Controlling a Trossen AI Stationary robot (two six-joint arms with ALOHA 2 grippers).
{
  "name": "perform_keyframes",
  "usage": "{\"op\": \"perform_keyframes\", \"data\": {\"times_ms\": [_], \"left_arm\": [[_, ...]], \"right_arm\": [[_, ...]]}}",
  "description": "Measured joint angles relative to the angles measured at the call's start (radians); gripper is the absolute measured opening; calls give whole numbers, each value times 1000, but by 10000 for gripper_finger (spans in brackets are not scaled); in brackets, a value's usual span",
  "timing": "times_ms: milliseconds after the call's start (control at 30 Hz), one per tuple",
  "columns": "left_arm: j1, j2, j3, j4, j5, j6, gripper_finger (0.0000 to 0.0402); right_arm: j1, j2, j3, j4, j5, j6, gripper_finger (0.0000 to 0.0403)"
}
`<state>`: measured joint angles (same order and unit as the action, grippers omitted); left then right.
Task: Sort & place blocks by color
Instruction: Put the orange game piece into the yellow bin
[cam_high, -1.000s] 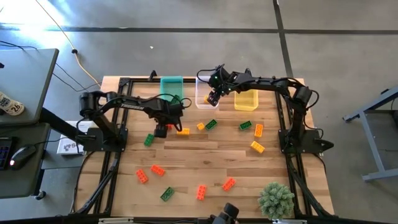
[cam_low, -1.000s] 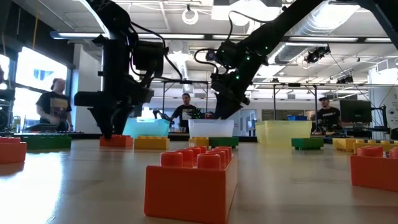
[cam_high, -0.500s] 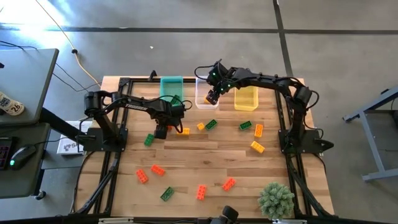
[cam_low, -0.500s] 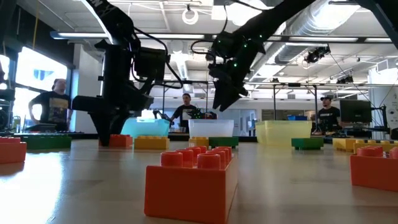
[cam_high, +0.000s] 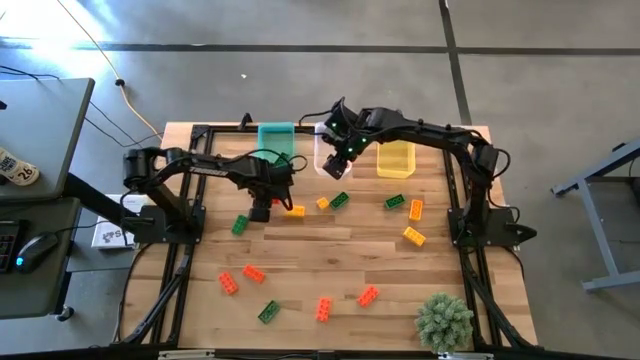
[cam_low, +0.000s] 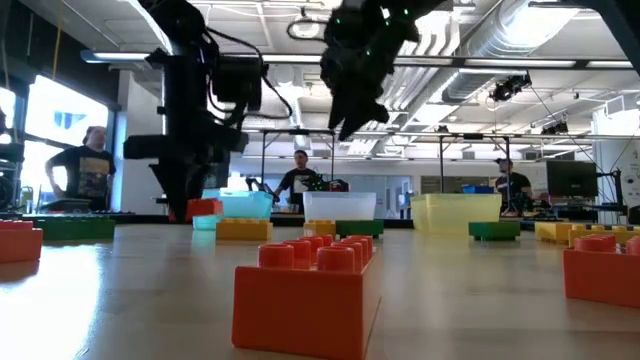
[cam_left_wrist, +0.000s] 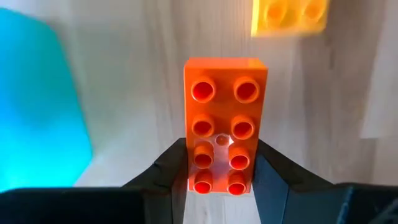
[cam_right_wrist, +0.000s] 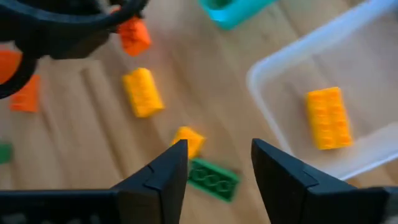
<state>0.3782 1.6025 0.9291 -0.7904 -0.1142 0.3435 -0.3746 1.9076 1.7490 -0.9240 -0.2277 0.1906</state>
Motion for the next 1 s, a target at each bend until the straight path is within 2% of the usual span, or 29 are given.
{"op": "perform_keyframes", "data": {"times_ms": [367,600,767,1000], "left_arm": [[-5,-233,0,25,4,-2,110],[-56,-358,1,38,-81,-27,110],[-113,-395,2,40,-136,-42,110],[-171,-396,2,103,-189,-71,110]], "right_arm": [[160,0,115,-31,-2,148,154],[209,0,119,2,16,236,156],[222,0,119,98,62,299,188],[218,0,119,202,64,394,244]]}}
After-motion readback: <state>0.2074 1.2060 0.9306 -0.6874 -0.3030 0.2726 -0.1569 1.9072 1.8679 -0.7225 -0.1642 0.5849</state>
